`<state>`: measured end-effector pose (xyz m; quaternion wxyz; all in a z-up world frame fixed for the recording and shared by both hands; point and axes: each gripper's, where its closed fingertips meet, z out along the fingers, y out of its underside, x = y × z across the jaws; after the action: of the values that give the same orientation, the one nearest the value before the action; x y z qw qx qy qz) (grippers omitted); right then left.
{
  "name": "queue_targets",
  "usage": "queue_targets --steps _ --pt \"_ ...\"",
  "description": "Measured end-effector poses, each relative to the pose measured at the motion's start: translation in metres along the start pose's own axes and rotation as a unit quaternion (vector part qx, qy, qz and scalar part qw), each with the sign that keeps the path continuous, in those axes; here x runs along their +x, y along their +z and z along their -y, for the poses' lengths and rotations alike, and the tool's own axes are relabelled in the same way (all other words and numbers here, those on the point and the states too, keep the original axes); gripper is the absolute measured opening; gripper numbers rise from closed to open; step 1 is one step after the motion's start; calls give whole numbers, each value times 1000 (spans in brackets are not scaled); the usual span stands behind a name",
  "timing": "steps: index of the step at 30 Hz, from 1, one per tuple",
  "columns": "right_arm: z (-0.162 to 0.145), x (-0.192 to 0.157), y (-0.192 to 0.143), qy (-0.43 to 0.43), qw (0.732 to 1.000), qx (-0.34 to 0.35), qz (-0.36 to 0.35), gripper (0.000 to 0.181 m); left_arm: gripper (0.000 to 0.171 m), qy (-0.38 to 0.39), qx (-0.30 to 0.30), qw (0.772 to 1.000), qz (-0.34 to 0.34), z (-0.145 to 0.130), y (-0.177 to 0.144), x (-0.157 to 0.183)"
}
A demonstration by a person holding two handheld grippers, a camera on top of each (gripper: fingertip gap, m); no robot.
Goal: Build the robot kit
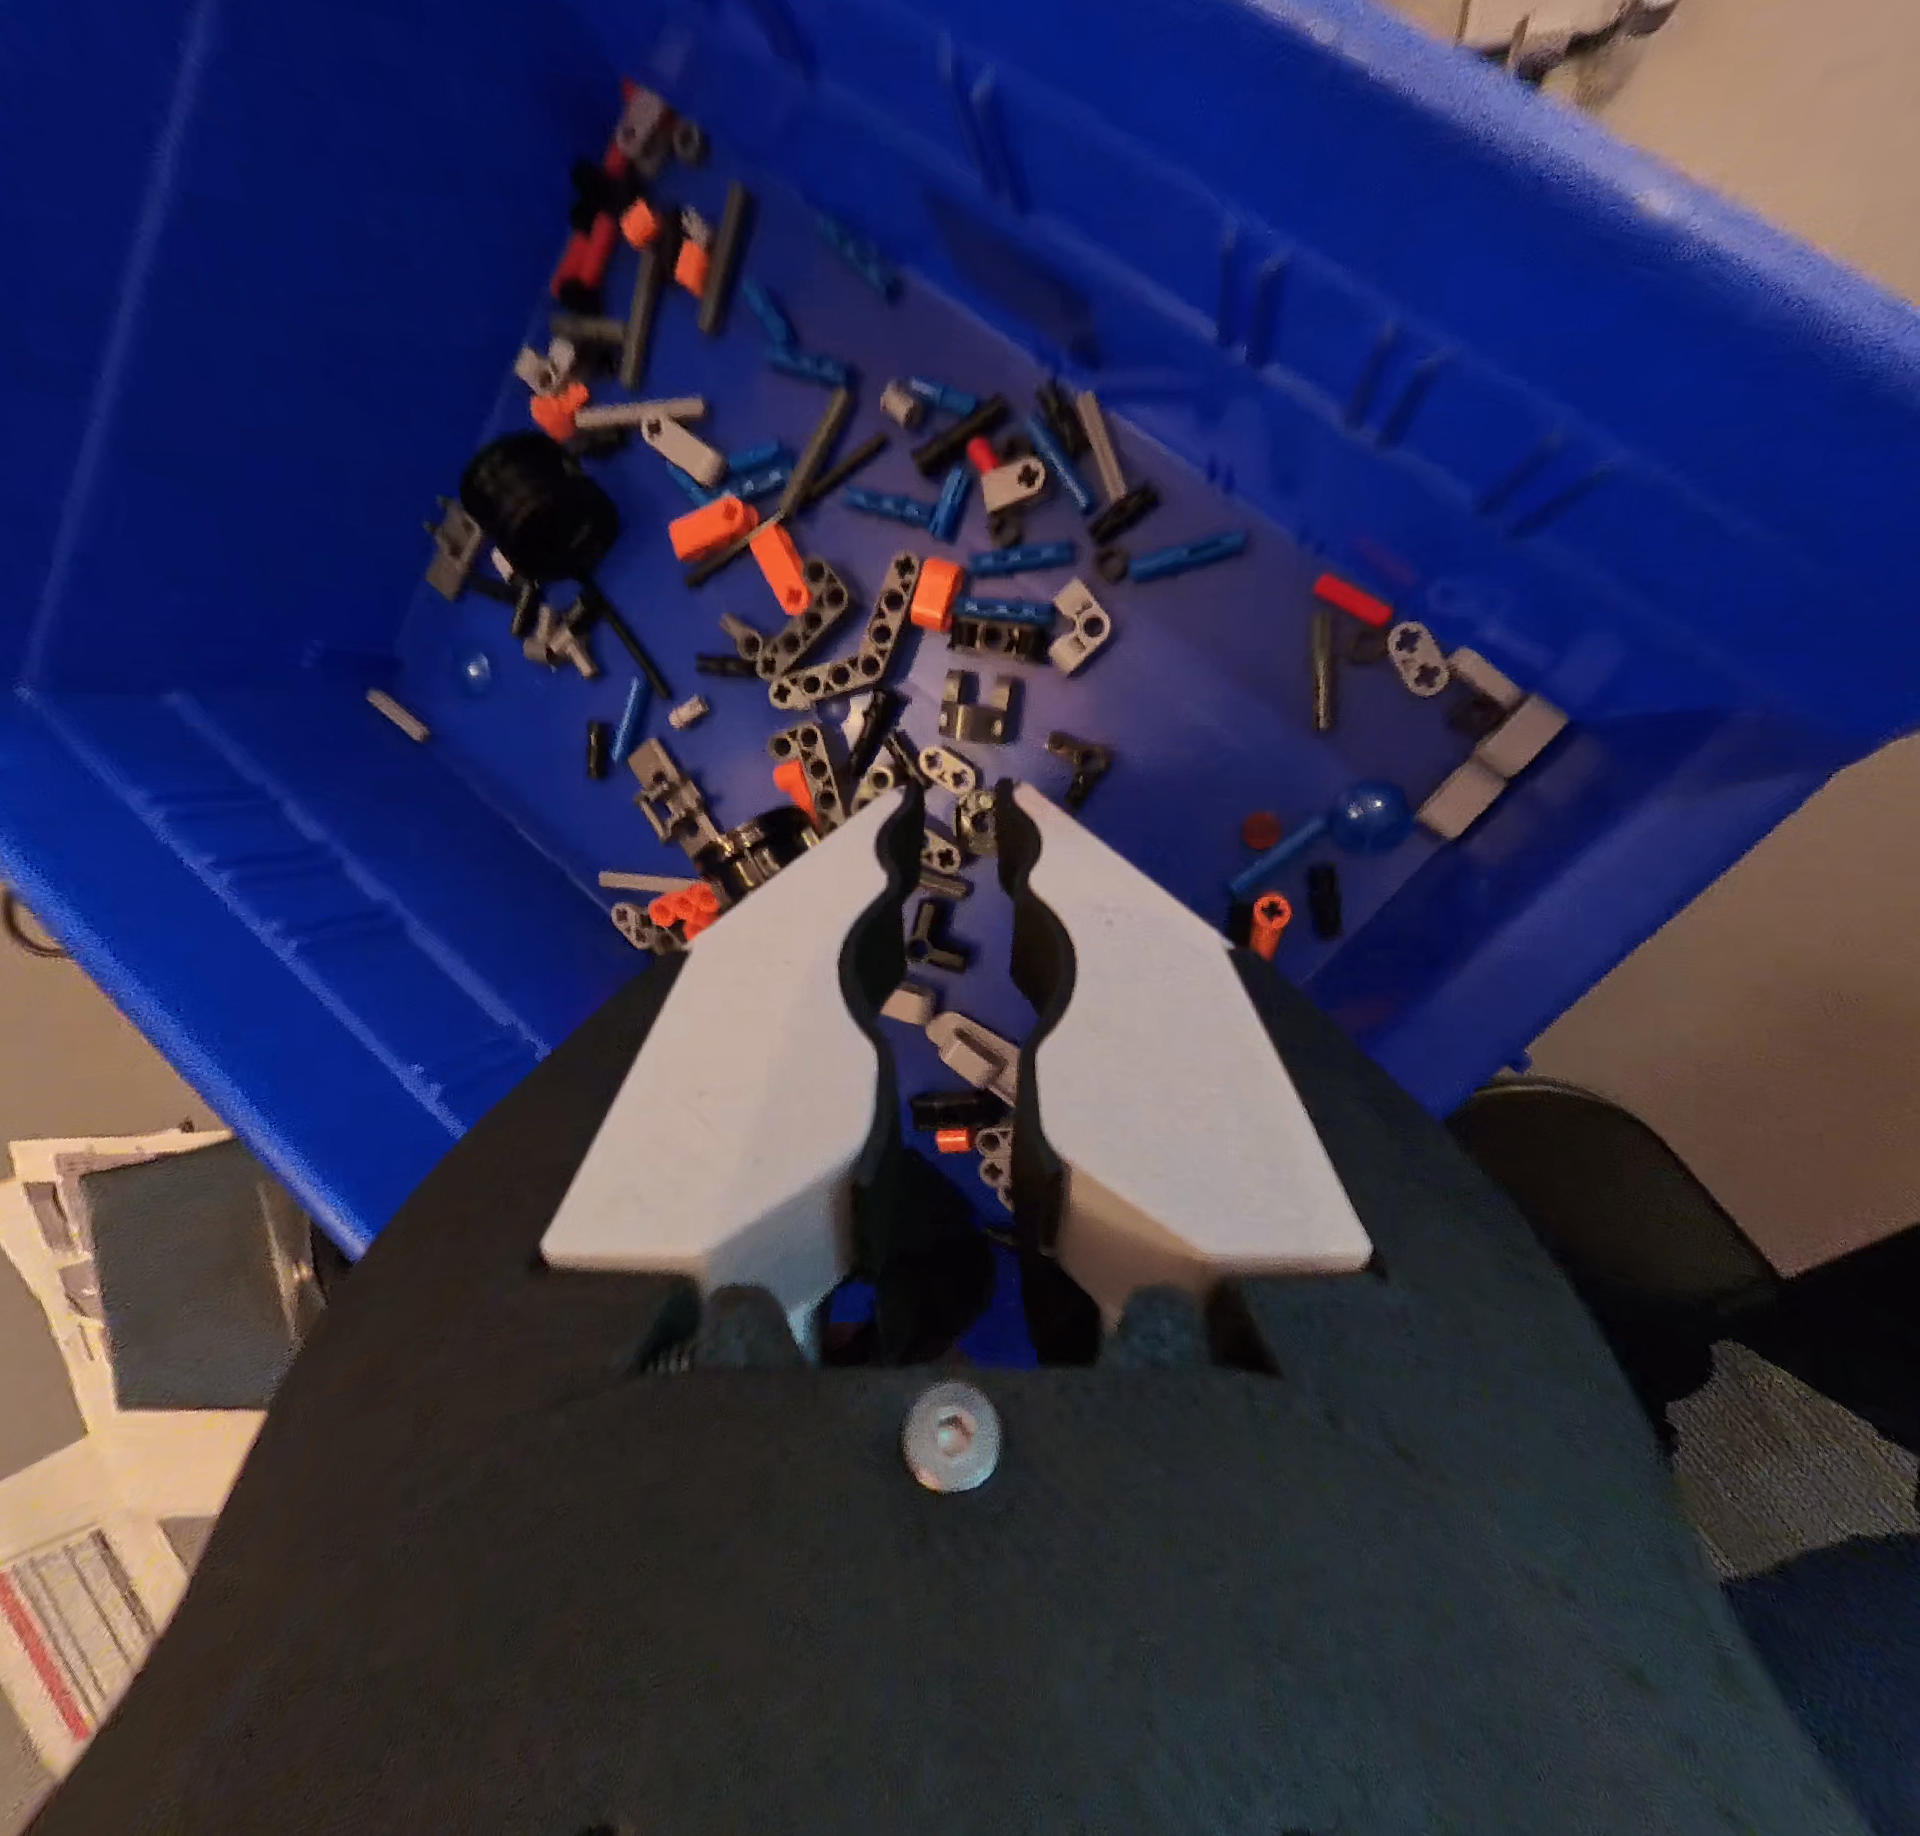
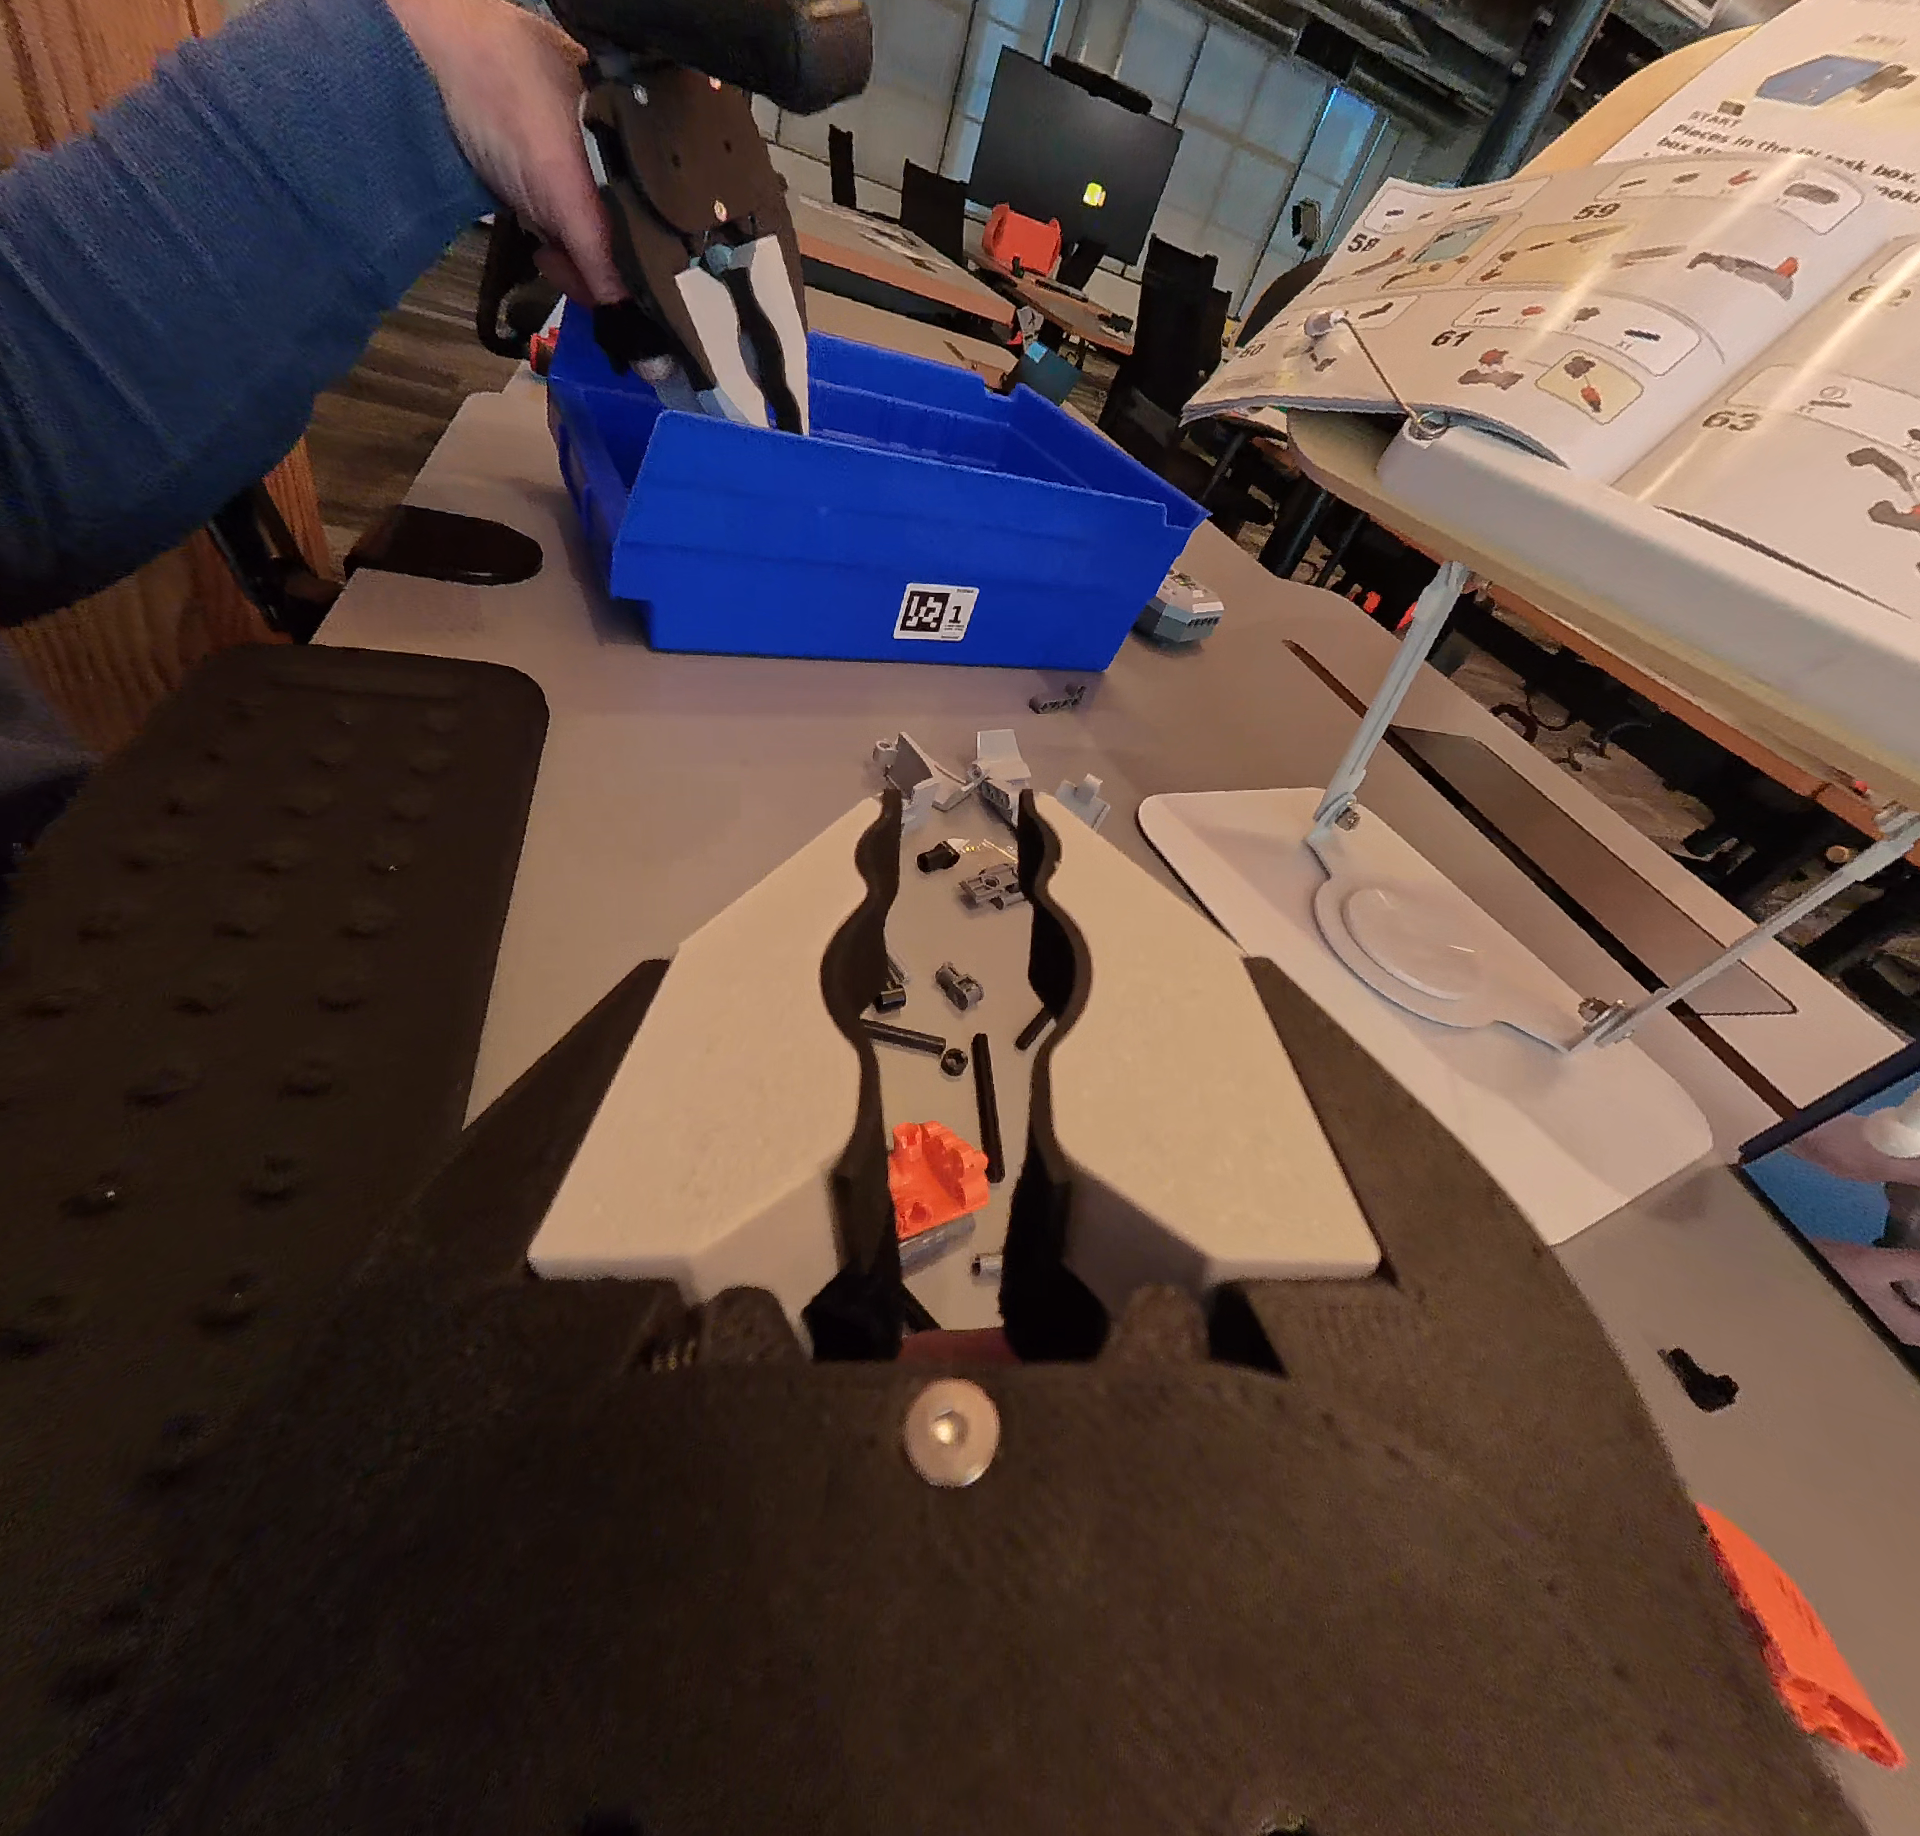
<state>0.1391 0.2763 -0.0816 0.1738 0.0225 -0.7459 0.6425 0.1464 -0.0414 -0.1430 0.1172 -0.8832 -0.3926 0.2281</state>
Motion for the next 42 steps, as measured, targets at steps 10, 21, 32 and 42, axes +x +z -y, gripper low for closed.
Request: queue_targets --steps 10,21,32,42 --pt "2 6 -3 6 1000 15 -5 21 14 -10 -68 997 -25 -31 19 21" --pt "0 11 -3 0 1000 14 -22 24 19 0 14 1000 -16 -2 13 34" --pt "-2 14 -2 -2 1000 9 -30 25 26 30 102 987 -119 27 -3 74" --pt "2 11 -5 12 999 23 -20 27 45 65 7 974 -215 15 9 77"
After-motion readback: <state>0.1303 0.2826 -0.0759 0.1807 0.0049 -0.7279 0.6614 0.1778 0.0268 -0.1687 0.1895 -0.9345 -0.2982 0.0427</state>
